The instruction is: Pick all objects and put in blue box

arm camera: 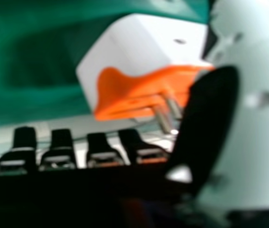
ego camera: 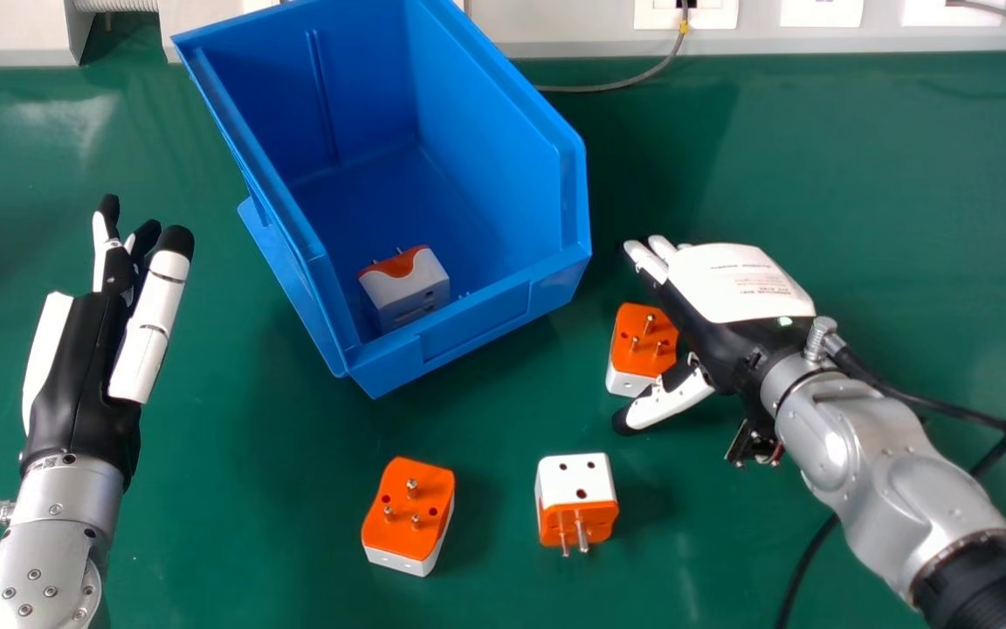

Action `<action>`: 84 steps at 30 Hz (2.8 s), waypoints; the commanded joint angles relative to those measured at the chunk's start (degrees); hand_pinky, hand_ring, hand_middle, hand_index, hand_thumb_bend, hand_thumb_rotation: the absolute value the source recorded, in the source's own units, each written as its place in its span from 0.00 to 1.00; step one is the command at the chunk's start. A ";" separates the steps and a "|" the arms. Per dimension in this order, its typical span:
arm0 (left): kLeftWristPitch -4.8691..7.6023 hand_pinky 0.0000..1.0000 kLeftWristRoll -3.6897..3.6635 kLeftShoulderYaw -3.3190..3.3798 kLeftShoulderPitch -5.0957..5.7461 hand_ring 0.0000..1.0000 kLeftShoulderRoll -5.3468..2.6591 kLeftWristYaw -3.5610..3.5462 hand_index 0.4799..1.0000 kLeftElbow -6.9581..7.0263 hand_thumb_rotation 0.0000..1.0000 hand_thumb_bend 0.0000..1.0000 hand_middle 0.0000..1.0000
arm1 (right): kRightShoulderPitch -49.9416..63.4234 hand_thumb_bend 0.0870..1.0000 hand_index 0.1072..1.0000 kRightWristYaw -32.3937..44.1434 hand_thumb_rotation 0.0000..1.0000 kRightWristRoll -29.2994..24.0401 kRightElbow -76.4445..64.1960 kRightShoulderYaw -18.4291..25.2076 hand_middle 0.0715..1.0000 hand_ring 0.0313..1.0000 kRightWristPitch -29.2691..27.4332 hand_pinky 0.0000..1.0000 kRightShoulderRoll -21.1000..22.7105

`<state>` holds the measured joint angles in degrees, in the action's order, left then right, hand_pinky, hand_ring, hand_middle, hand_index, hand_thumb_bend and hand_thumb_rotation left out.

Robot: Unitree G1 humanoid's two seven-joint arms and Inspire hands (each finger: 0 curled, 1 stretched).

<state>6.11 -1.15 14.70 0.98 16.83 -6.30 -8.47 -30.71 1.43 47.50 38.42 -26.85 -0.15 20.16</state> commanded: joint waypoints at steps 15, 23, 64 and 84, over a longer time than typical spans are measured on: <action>-0.64 0.93 -0.21 0.28 0.59 0.98 1.26 -0.41 0.96 3.52 0.95 0.53 0.98 | -7.95 0.40 0.93 11.86 0.35 -0.96 7.74 -5.19 0.96 0.95 2.76 0.89 0.35; -1.24 0.93 -0.24 0.39 0.69 0.98 1.49 -0.46 0.96 4.02 0.95 0.53 0.99 | -11.45 0.36 0.89 15.39 0.32 -2.44 11.84 -6.27 0.93 0.91 1.40 0.84 -0.07; -3.28 0.91 -0.50 0.67 0.86 0.97 2.24 -1.25 0.97 5.69 0.95 0.52 0.98 | -6.33 0.45 0.45 3.19 0.01 -4.51 2.92 -3.43 0.45 0.43 0.81 0.38 3.49; -3.36 0.92 -0.71 0.53 -1.03 0.97 2.04 -1.22 0.97 3.87 0.94 0.51 0.98 | 11.58 0.45 0.46 8.09 0.00 -4.50 -35.71 7.33 0.47 0.41 0.33 0.34 17.60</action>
<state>1.93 -1.22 14.92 0.62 18.56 -7.48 -5.40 -20.09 8.98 43.01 6.24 -21.56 0.45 36.26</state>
